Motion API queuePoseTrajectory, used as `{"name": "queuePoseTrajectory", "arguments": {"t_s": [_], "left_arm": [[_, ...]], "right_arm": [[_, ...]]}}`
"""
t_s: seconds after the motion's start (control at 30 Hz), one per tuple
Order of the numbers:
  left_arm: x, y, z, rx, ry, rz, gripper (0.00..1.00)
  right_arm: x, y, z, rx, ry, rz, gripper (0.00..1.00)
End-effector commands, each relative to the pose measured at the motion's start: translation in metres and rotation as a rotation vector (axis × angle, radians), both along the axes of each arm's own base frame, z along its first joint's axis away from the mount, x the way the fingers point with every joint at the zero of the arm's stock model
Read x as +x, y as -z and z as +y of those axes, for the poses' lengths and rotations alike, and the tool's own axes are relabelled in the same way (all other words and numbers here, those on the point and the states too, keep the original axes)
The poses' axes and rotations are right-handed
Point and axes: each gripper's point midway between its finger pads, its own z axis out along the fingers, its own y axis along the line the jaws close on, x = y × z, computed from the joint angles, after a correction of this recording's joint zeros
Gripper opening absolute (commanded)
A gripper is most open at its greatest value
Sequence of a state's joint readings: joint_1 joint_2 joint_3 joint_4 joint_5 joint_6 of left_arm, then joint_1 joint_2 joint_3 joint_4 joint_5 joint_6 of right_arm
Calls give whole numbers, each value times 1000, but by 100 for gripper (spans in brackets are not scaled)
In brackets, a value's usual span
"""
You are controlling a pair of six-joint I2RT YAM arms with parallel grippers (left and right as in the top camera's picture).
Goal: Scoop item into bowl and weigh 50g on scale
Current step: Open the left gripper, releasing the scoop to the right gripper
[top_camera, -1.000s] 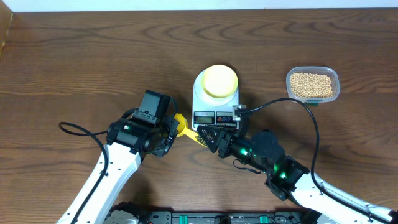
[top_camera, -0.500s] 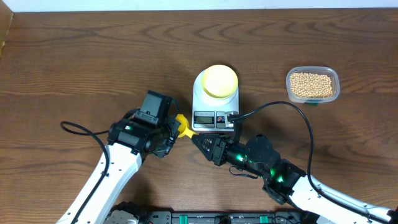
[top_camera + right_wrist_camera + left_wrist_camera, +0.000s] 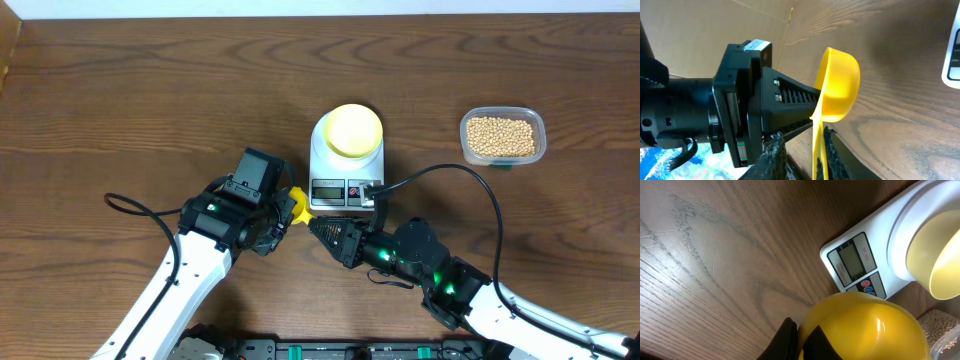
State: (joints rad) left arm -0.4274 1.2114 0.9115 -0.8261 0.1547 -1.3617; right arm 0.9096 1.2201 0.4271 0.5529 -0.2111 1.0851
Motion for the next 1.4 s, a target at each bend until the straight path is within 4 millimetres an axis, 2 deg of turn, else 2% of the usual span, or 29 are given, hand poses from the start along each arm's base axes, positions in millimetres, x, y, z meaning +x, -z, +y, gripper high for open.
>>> {"name": "queuePoseTrajectory", "arguments": {"t_s": [0.0, 0.53, 0.93, 1.37], "left_arm": [[6, -8, -2, -3, -3, -23, 7], [6, -8, -2, -1, 0, -23, 7], [6, -8, -2, -1, 0, -22, 7], [4, -7, -2, 1, 0, -18, 7]], "right_arm": [[-1, -3, 4, 6, -6, 11, 22], [1, 1, 2, 13, 25, 59, 13], [1, 1, 1, 14, 26, 68, 2], [1, 2, 1, -4, 19, 32, 1]]}}
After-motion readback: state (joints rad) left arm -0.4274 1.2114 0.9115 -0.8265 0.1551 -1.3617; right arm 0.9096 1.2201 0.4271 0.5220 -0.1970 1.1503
